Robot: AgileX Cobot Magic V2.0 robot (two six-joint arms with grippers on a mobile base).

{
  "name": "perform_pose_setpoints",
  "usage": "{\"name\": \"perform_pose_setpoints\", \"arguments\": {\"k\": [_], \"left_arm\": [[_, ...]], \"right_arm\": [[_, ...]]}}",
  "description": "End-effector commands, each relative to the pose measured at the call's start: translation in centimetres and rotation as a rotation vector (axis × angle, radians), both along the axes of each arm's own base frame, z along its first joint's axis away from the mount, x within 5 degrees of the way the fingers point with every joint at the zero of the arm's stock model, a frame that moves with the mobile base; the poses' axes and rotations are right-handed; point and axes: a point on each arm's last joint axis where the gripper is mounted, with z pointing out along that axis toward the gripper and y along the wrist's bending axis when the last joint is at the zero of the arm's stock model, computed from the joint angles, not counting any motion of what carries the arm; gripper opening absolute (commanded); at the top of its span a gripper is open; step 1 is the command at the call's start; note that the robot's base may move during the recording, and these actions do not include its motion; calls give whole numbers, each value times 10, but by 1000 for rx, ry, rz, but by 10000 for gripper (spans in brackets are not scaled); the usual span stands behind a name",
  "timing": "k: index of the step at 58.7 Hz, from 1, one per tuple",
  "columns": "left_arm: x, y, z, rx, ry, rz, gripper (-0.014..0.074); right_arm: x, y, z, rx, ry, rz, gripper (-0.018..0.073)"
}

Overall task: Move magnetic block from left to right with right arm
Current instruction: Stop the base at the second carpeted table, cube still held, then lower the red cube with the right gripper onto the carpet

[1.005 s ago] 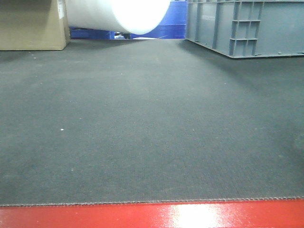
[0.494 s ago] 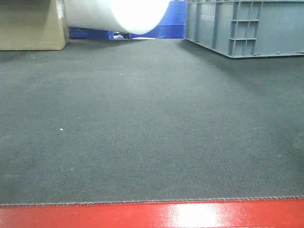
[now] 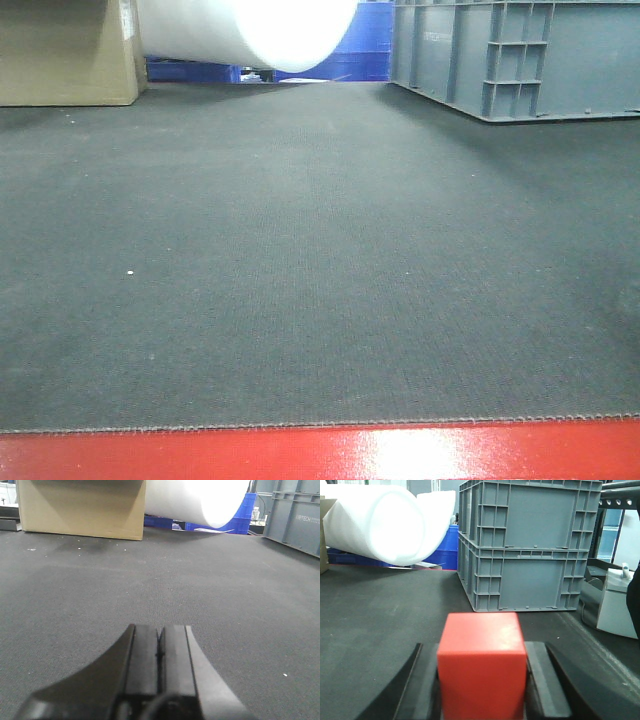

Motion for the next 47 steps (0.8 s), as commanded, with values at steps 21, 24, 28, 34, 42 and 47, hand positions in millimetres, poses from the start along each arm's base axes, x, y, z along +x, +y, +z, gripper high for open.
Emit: {"name": "perform_pose_setpoints", "arguments": {"k": [21,24,28,34,42,47], "left_arm": [[-1,0,6,-7,-92,0,-116],[-1,0,6,-7,-92,0,-116],[-1,0,6,-7,-92,0,-116],[-1,0,6,-7,-92,0,-116],[-1,0,6,-7,-92,0,-116],[-1,0,6,-7,-92,0,-116]], "right_arm": [[19,5,14,76,-2,85,139],[26,7,16,76,36,111,139],[36,12,20,80,104,157,139],[53,23,23,82,232,244,139],[77,45,18,95,404,357,139],[93,63,13,99,504,412,139]]}}
